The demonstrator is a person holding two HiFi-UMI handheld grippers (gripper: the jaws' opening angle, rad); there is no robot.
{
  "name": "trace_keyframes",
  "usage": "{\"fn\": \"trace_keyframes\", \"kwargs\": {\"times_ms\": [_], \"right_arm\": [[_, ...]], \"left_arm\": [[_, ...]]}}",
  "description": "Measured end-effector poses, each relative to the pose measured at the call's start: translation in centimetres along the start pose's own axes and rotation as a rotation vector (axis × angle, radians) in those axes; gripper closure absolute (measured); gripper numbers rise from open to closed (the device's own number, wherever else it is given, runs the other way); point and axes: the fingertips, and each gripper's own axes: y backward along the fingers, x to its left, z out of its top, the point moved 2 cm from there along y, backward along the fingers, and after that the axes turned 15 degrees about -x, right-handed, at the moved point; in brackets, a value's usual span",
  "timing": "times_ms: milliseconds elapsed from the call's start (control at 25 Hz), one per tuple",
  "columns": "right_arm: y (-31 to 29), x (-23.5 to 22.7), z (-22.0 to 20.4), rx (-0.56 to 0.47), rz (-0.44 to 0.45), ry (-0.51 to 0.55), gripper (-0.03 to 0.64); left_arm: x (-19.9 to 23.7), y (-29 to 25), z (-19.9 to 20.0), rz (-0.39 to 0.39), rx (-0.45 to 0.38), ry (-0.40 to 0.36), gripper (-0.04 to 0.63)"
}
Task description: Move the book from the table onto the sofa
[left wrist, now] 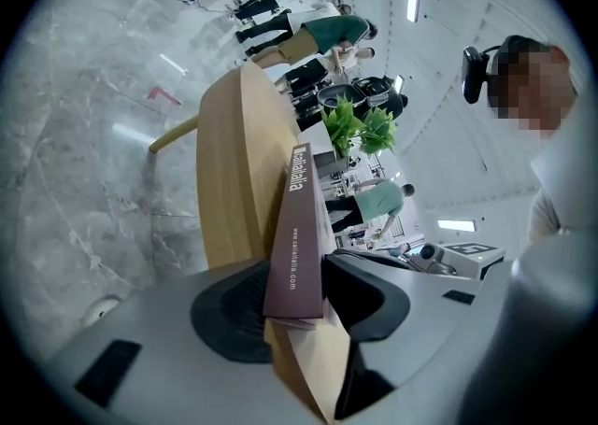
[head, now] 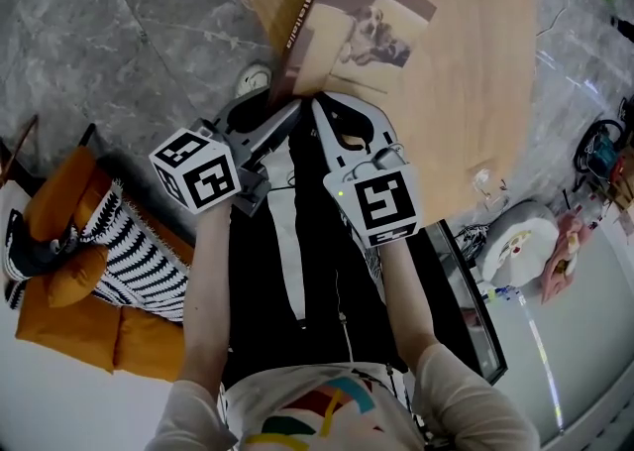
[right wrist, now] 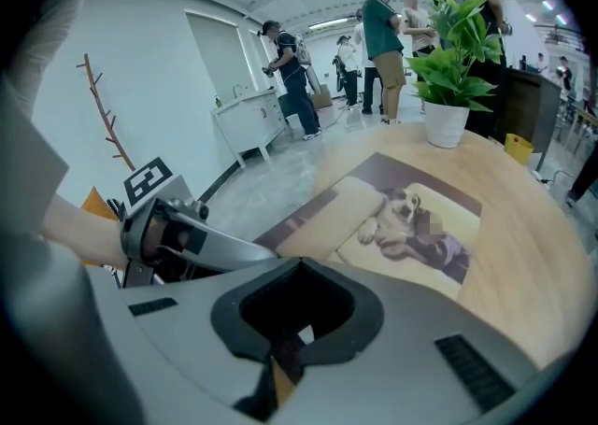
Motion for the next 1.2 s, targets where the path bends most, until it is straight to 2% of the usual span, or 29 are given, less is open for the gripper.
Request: {"fn": "trace_keyframes", "kwargs": {"times_ms": [200, 400, 640, 800, 1000, 1200], "right_arm": [[0.4, -0.6, 2.0, -0.034, -0.019, 0.019, 0.604], [1.7, -1.4, 6.1, -0.099, -0.052, 0.052, 0.604], [4.8, -1.5, 13.0, -0.162, -0.089, 0.107, 0.604], [8.9, -0.6, 18.2, -0.196, -0.122, 0.117, 0.604], [10.0, -0.1, 27.7, -0.347, -0.237, 0.162, 0.604], [18.0, 4.3, 31.2, -0.387, -0.264, 0.110, 0.604]], "left_arm": [[-1.6, 0.3, 1.3, -0.007, -0.044, 0.004, 0.434], [-4.1, 0.6, 3.7, -0.004, -0.099, -0.009, 0.440], [-8.3, 2.2, 7.8, 0.021, -0.111, -0.088, 0.443], [-13.2, 5.4, 10.1, 0.037, -0.169, -0.073, 0.443], [-18.4, 7.2, 19.7, -0.082, -0.288, -0.152, 0.443], [-28.2, 13.1, 21.0, -0.142, -0.362, -0.196, 0.443]]}}
